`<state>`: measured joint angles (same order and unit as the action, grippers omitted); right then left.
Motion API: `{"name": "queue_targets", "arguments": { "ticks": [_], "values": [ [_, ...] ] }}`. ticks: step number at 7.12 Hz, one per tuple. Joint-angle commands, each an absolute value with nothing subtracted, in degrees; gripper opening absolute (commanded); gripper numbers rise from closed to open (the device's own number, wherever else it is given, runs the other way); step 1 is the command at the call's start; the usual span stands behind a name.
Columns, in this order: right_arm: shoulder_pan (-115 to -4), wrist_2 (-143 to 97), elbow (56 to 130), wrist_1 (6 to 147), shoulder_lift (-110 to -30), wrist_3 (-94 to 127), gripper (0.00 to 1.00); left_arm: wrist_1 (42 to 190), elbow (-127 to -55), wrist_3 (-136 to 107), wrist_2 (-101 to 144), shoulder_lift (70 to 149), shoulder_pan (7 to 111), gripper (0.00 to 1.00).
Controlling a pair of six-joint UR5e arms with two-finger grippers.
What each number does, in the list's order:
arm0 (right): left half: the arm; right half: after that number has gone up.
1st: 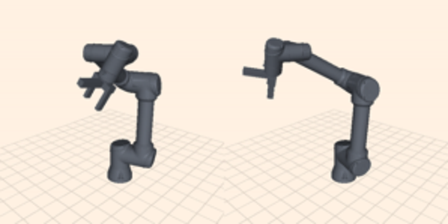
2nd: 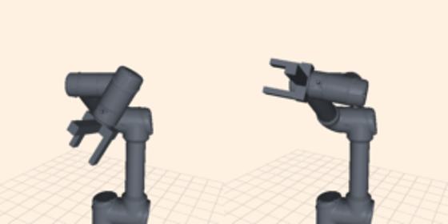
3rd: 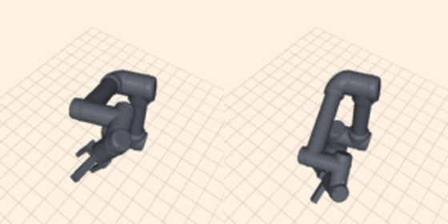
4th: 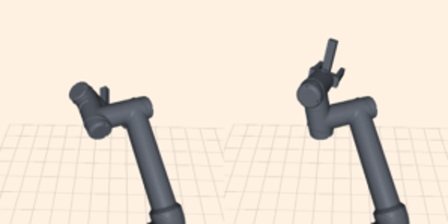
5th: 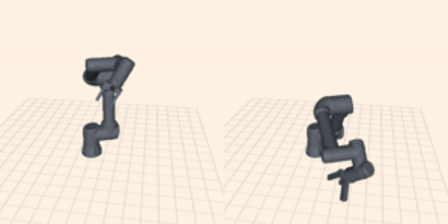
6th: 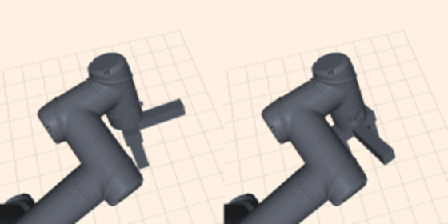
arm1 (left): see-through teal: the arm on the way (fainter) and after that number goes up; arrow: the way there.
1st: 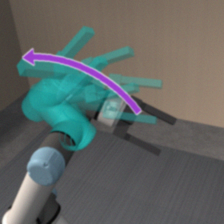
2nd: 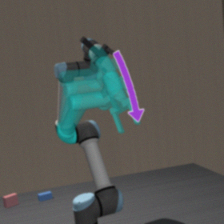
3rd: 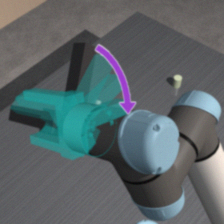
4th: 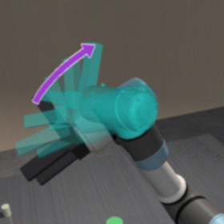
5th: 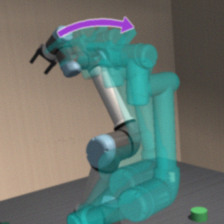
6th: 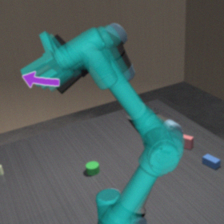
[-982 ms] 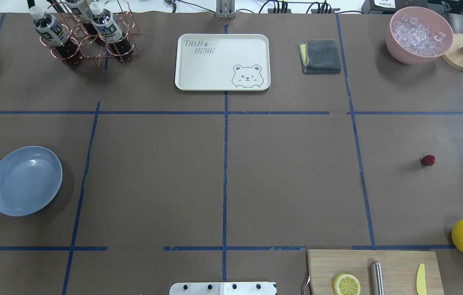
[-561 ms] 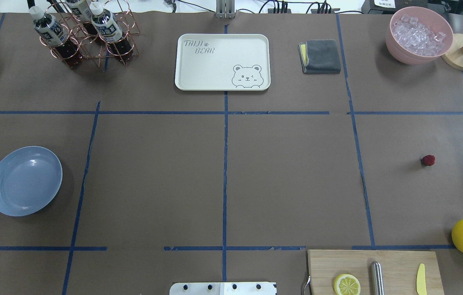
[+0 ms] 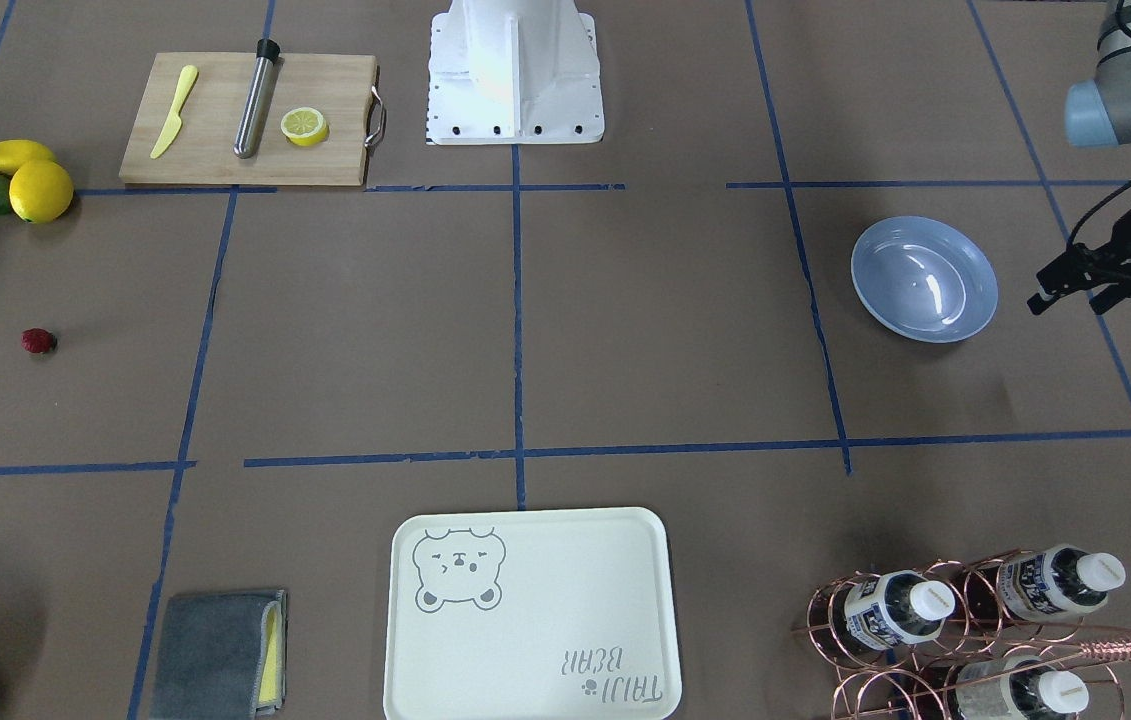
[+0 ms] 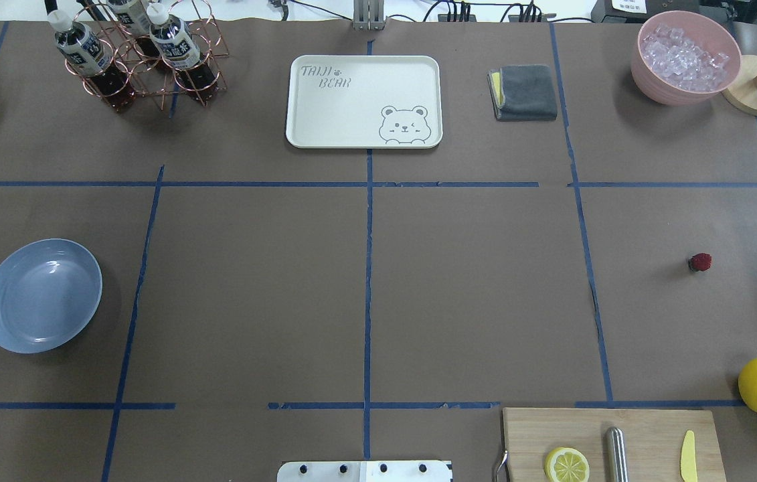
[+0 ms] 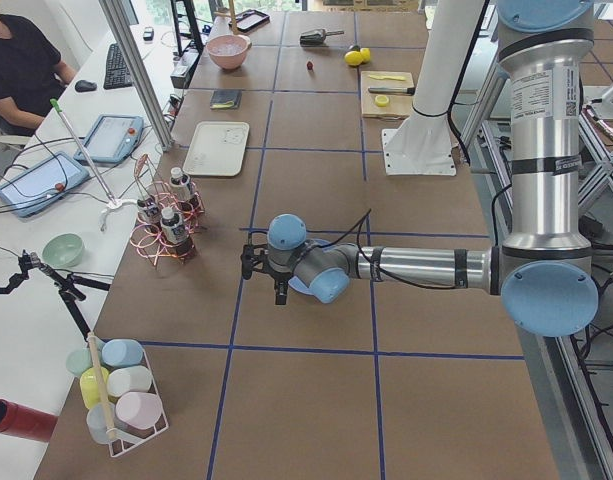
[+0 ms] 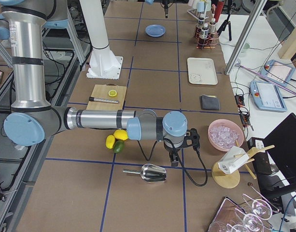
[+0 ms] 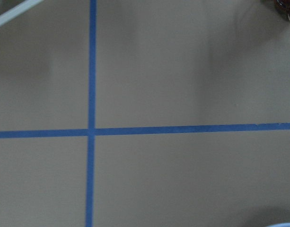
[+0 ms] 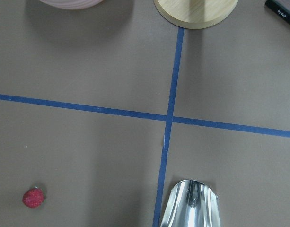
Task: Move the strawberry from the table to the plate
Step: 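Move the left gripper toward the light blue plate's rim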
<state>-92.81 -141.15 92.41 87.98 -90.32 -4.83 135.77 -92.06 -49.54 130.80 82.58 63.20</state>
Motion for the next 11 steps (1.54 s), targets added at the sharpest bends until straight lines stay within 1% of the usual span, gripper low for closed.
{"name": "queue_targets", "arguments": {
  "ticks": [1, 3, 4, 5, 7, 11],
  "values": [
    [-92.8, -145.5, 91.4, 87.6, -90.7, -3.3, 1.0, 142.0, -91.9, -55.3, 129.6, 79.7, 58.5, 1.0],
    [-92.8, -145.4, 91.7, 87.5, -90.4, -3.5, 1.0, 141.9, -91.5, -55.4, 127.2, 79.7, 56.5, 0.9],
    [-92.8, -145.2, 91.7, 87.5, -90.4, -3.4, 1.0, 142.0, -91.0, -55.3, 125.8, 79.7, 55.7, 0.86],
    [-92.8, -145.1, 91.8, 87.5, -90.4, -3.4, 1.0, 142.1, -90.8, -55.2, 125.6, 79.8, 55.2, 0.84],
    [-92.8, -145.1, 92.2, 87.5, -90.2, -3.3, 1.0, 142.4, -90.7, -54.8, 125.6, 79.9, 55.1, 0.74],
    [-92.8, -145.0, 92.1, 87.5, -89.7, -3.3, 1.0, 142.9, -89.8, -54.9, 125.6, 79.8, 53.6, 0.73]
  ]
}}
